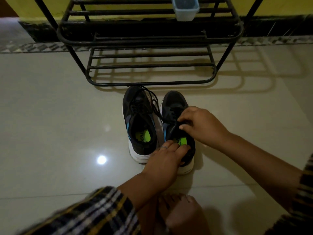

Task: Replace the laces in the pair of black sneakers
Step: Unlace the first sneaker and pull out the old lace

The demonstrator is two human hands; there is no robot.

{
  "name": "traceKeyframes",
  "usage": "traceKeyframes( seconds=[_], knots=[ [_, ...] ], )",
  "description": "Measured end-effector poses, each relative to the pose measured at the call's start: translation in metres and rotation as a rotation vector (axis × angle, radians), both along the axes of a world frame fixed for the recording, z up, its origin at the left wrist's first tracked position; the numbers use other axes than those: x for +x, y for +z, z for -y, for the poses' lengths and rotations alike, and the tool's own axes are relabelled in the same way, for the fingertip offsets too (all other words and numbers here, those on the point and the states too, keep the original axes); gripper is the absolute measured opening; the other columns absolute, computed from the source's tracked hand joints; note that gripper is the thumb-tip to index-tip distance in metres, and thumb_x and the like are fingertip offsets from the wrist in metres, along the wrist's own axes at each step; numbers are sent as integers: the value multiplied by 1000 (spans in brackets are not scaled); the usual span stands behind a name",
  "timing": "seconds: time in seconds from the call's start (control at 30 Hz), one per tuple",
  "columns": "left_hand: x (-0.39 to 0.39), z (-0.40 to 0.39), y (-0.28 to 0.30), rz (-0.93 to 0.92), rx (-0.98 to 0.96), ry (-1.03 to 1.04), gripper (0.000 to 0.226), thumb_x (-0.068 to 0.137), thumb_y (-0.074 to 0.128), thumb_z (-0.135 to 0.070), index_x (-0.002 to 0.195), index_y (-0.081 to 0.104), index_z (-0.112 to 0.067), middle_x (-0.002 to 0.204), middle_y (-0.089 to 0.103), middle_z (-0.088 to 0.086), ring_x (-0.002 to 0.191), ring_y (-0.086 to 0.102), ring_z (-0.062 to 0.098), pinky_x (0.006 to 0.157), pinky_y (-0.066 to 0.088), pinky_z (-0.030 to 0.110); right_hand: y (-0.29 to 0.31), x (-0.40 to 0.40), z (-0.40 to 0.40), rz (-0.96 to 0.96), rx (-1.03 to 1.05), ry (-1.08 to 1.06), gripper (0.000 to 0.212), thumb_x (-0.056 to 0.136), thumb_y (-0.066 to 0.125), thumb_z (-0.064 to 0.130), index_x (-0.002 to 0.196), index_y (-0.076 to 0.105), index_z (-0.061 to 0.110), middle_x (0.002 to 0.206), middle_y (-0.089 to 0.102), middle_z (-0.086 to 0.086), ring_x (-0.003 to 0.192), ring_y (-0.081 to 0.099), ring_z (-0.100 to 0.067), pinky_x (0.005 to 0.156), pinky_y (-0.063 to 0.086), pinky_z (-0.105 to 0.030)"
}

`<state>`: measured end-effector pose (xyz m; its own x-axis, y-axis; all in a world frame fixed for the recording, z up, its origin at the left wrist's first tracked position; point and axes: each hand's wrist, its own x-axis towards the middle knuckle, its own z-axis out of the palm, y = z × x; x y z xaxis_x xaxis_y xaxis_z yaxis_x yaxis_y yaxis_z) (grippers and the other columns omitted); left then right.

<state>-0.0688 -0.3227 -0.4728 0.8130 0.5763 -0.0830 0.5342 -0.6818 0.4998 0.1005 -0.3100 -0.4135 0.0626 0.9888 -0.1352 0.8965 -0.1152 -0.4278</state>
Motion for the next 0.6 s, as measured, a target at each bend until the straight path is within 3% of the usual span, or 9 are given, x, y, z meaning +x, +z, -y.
traceKeyframes(
  seconds=[0.07,0.13,0.23,0.3,0.4,0.6],
  knots=[
    [0,1,-2,9,13,5,46,88,47,-18,134,44,-21,118,55,5,123,40,28,91,46,45,-7,-5,6,226,4,89,35,90,58,26,123,57,16,125,49,-2,109,53,-22,83,49,-34],
    [-1,2,-2,9,15,3,48,87,46,-17,134,44,-20,119,54,5,123,40,28,91,46,45,-11,-9,8,376,67,166,33,89,58,23,120,55,12,123,48,-7,105,53,-27,72,49,-34],
    [-1,2,-2,18,31,-1,48,87,49,-16,134,44,-19,117,55,6,122,41,29,89,47,46,-11,-10,8,434,149,210,32,63,82,15,89,65,7,93,60,-13,74,61,-30,45,44,-28],
    [-1,2,-3,28,42,-3,47,86,49,-18,133,45,-20,115,56,6,121,43,30,87,48,46,-12,-9,7,436,166,199,33,52,87,13,77,65,8,79,60,-11,59,59,-28,38,40,-24],
    [-2,4,-4,39,45,-9,46,85,49,-18,130,45,-20,112,57,6,119,46,31,85,50,47,-11,-8,9,356,201,184,25,61,84,13,75,64,7,75,59,-11,55,58,-27,40,35,-22],
    [-3,7,-5,58,76,1,40,85,36,-25,125,41,-24,108,59,4,115,50,29,79,53,46,-15,-1,11,142,230,52,8,87,62,17,87,62,9,91,58,-9,73,58,-28,58,37,-28]
  ],
)
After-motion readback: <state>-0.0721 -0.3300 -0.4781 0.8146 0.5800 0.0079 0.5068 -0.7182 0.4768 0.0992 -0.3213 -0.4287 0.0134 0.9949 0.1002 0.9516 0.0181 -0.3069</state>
